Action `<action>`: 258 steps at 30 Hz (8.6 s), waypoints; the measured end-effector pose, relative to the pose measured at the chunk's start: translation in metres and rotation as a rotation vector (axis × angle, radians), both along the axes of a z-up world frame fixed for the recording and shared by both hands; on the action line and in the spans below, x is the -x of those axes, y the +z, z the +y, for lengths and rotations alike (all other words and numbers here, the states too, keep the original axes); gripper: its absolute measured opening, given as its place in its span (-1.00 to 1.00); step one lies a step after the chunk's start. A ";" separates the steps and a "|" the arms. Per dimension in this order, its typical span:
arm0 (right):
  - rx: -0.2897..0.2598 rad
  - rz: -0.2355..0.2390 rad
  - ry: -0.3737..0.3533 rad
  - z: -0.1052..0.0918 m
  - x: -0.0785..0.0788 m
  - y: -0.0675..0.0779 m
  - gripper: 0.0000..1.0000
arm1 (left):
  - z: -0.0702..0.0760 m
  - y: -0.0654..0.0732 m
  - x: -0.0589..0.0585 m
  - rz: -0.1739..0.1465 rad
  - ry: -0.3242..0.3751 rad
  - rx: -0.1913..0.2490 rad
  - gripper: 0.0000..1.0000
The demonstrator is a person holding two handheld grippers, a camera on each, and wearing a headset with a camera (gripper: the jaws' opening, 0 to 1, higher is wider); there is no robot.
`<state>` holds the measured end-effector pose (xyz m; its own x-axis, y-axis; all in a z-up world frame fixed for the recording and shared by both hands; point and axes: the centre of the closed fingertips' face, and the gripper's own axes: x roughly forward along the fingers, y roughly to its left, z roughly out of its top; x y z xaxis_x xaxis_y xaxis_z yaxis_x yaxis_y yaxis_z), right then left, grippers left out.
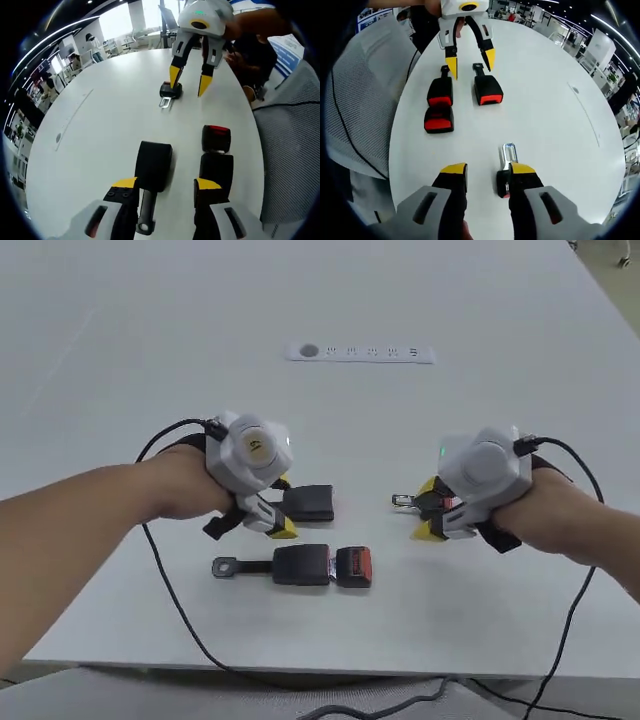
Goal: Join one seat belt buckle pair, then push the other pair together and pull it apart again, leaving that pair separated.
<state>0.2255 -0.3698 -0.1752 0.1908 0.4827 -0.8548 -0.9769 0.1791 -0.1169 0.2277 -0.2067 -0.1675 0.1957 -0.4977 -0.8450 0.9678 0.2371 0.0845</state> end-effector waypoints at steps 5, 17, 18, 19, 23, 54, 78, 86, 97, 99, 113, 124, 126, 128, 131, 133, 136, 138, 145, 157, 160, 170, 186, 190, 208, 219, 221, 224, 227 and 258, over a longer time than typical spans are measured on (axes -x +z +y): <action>0.018 -0.012 0.000 -0.010 -0.011 -0.002 -0.37 | -0.001 -0.004 -0.013 -0.014 0.013 0.002 -0.11; 0.072 -0.021 0.021 -0.035 -0.038 -0.012 -0.34 | -0.001 -0.026 -0.024 -0.015 -0.074 -0.088 -0.13; 0.071 -0.016 0.027 -0.035 -0.040 -0.014 -0.33 | -0.002 -0.027 -0.025 -0.014 -0.076 -0.088 -0.14; 0.075 -0.010 0.032 -0.036 -0.040 -0.015 -0.34 | -0.003 -0.027 -0.024 -0.008 -0.074 -0.087 -0.15; 0.073 0.037 0.069 -0.031 -0.030 -0.018 -0.36 | -0.004 -0.034 -0.025 0.022 -0.080 -0.088 -0.18; 0.160 0.090 0.165 -0.031 -0.028 -0.036 -0.35 | -0.009 -0.042 -0.024 0.054 -0.205 -0.158 -0.35; 0.088 0.092 0.189 0.012 -0.020 -0.034 -0.36 | -0.009 -0.041 -0.024 0.060 -0.194 -0.181 -0.34; 0.050 0.086 0.194 0.037 -0.021 -0.034 -0.36 | -0.009 -0.041 -0.024 0.065 -0.192 -0.181 -0.34; 0.043 0.063 0.218 0.053 -0.018 -0.032 -0.36 | -0.010 -0.042 -0.024 0.078 -0.193 -0.196 -0.34; 0.038 0.064 0.219 0.053 -0.020 -0.033 -0.36 | -0.011 -0.042 -0.024 0.079 -0.196 -0.198 -0.34; -0.001 0.077 0.208 0.065 -0.024 -0.032 -0.37 | -0.013 -0.042 -0.025 0.085 -0.212 -0.195 -0.34; 0.018 0.082 0.203 0.070 -0.025 -0.033 -0.39 | -0.013 -0.043 -0.023 0.078 -0.239 -0.204 -0.36; 0.024 0.081 0.200 0.071 -0.024 -0.034 -0.40 | -0.013 -0.043 -0.022 0.083 -0.232 -0.205 -0.36; 0.026 0.080 0.199 0.071 -0.021 -0.032 -0.40 | -0.013 -0.043 -0.022 0.083 -0.230 -0.203 -0.36; 0.021 0.081 0.188 0.071 -0.022 -0.032 -0.40 | -0.012 -0.043 -0.023 0.085 -0.225 -0.198 -0.36; 0.023 0.076 0.183 0.073 -0.021 -0.032 -0.40 | -0.013 -0.044 -0.022 0.087 -0.220 -0.193 -0.36; 0.004 0.076 0.183 0.076 -0.022 -0.031 -0.40 | -0.013 -0.043 -0.021 0.084 -0.224 -0.185 -0.36; -0.001 0.077 0.180 0.081 -0.021 -0.032 -0.40 | -0.013 -0.043 -0.021 0.081 -0.225 -0.182 -0.36; -0.005 0.078 0.181 0.082 -0.022 -0.032 -0.40 | -0.014 -0.042 -0.023 0.080 -0.226 -0.180 -0.36; -0.006 0.079 0.176 0.084 -0.024 -0.033 -0.40 | -0.013 -0.043 -0.024 0.081 -0.223 -0.184 -0.36; -0.007 0.079 0.176 0.084 -0.024 -0.033 -0.40 | -0.013 -0.043 -0.024 0.080 -0.223 -0.183 -0.36; -0.018 0.072 0.168 0.084 -0.025 -0.033 -0.39 | -0.013 -0.042 -0.024 0.083 -0.217 -0.173 -0.36; -0.009 0.076 0.182 0.079 -0.023 -0.031 -0.38 | -0.011 -0.042 -0.024 0.082 -0.207 -0.158 -0.36; -0.004 0.079 0.182 0.071 -0.025 -0.032 -0.38 | -0.010 -0.043 -0.025 0.082 -0.203 -0.159 -0.36; -0.026 0.082 0.154 0.051 -0.022 -0.034 -0.37 | -0.013 -0.043 -0.022 0.095 -0.245 -0.180 -0.36; 0.001 0.085 0.157 0.020 -0.017 -0.033 -0.36 | -0.013 -0.042 -0.023 0.091 -0.224 -0.177 -0.35; 0.011 0.082 0.162 0.013 -0.016 -0.032 -0.36 | -0.012 -0.042 -0.023 0.091 -0.217 -0.174 -0.35; 0.018 0.083 0.159 0.001 -0.018 -0.033 -0.36 | -0.011 -0.044 -0.025 0.093 -0.212 -0.173 -0.35; 0.031 0.083 0.155 -0.008 -0.017 -0.033 -0.35 | -0.011 -0.044 -0.025 0.096 -0.212 -0.175 -0.35; 0.110 0.093 0.086 -0.063 -0.015 -0.035 -0.28 | -0.011 -0.043 -0.025 0.092 -0.182 -0.178 -0.34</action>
